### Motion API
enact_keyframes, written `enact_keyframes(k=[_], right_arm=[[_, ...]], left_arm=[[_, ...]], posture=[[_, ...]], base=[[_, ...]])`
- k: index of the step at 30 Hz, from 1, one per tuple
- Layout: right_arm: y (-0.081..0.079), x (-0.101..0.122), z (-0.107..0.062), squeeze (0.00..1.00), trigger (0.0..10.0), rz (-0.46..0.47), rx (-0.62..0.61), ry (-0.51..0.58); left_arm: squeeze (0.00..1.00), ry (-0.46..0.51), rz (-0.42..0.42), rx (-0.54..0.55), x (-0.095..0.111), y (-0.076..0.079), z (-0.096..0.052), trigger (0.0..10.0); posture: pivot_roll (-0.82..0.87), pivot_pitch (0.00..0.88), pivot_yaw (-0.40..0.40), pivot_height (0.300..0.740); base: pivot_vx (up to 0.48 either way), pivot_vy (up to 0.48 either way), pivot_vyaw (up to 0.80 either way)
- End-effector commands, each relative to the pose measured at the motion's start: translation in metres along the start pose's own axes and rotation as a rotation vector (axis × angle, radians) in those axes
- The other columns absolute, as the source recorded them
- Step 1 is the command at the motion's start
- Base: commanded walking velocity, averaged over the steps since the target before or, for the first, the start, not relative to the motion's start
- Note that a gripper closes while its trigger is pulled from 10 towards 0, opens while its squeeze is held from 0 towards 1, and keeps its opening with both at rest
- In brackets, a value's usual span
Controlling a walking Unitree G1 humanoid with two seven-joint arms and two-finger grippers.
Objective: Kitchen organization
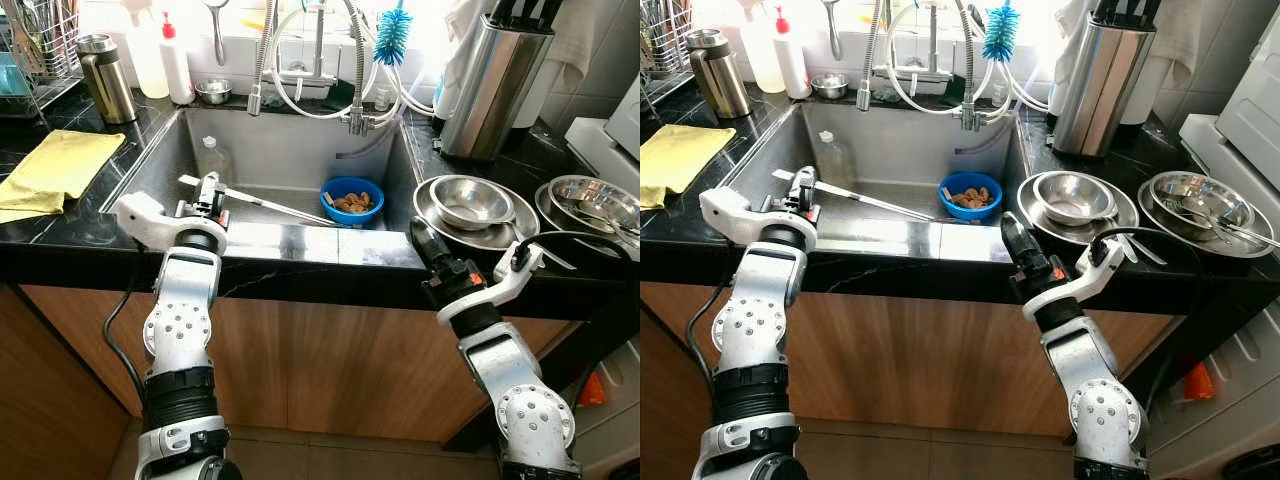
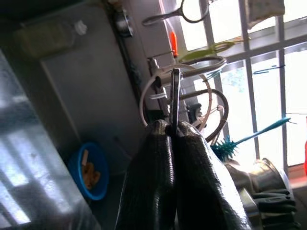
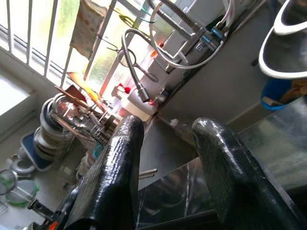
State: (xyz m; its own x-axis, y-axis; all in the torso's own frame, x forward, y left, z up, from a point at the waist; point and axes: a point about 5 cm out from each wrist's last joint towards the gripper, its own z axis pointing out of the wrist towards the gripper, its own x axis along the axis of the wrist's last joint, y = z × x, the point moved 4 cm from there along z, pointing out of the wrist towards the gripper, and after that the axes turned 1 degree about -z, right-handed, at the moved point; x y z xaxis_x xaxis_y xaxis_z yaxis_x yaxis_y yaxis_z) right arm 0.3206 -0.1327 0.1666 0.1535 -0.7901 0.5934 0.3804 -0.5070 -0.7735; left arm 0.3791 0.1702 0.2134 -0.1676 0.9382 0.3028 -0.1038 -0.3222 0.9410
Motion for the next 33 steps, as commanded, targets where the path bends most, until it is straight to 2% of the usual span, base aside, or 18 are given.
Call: enact_keyframes(k=[1, 2, 4, 6, 10, 13, 19, 29, 33], right_arm=[[0.003, 0.003, 0.0, 0.0, 10.0, -0.027, -0.031, 0.014], [0.004, 0.004, 0.002, 0.0, 10.0, -0.07, -0.056, 0.021], [0.003, 0.004, 0.003, 0.0, 10.0, -0.09, -0.065, 0.022], [-0.002, 0.002, 0.005, 0.0, 10.0, -0.168, -0.066, 0.001], [-0.006, 0.001, 0.006, 0.0, 10.0, -0.184, -0.058, -0.004], [-0.016, -0.003, 0.008, 0.0, 10.0, -0.254, -0.029, -0.026], [-0.02, -0.004, 0.01, 0.0, 10.0, -0.299, -0.023, -0.024], [-0.023, -0.005, 0.011, 0.0, 10.0, -0.34, -0.025, -0.012], [-0.021, -0.008, 0.01, 0.0, 10.0, -0.39, -0.032, -0.032]], left_arm=[[0.0, 0.008, -0.001, 0.01, -0.001, 0.003, 0.003, 10.0], [0.0, -0.004, 0.008, 0.013, -0.005, 0.001, 0.003, 10.0], [0.0, -0.011, 0.006, 0.012, -0.007, 0.001, 0.001, 10.0], [0.0, -0.017, -0.003, 0.017, -0.009, -0.001, 0.001, 10.0], [0.0, -0.015, -0.012, 0.03, -0.01, -0.003, 0.001, 10.0], [0.0, -0.017, 0.006, 0.032, -0.014, -0.005, 0.001, 10.0], [0.0, -0.002, -0.009, 0.047, -0.013, -0.008, 0.002, 10.0], [0.0, 0.003, 0.009, 0.057, -0.01, -0.011, 0.003, 10.0], [0.0, -0.001, 0.03, 0.047, -0.012, -0.008, 0.003, 10.0]], posture=[[-0.04, 0.036, -0.059, 0.74], [-0.04, 0.032, -0.06, 0.74], [-0.04, 0.029, -0.06, 0.74], [-0.04, 0.029, -0.06, 0.74], [-0.04, 0.029, -0.06, 0.74], [-0.05, 0.014, -0.062, 0.74], [-0.05, 0.026, -0.061, 0.74], [-0.06, 0.038, -0.058, 0.74], [-0.06, 0.043, -0.057, 0.74]], base=[[0.0, 0.0, 0.0], [0.0, 0.0, 0.0], [0.0, 0.0, 0.0], [0.0, 0.0, 0.0], [0.0, 0.0, 0.0], [0.0, 0.0, 0.0], [0.0, 0.0, 0.0], [0.0, 0.0, 0.0], [0.133, 0.0, 0.0]])
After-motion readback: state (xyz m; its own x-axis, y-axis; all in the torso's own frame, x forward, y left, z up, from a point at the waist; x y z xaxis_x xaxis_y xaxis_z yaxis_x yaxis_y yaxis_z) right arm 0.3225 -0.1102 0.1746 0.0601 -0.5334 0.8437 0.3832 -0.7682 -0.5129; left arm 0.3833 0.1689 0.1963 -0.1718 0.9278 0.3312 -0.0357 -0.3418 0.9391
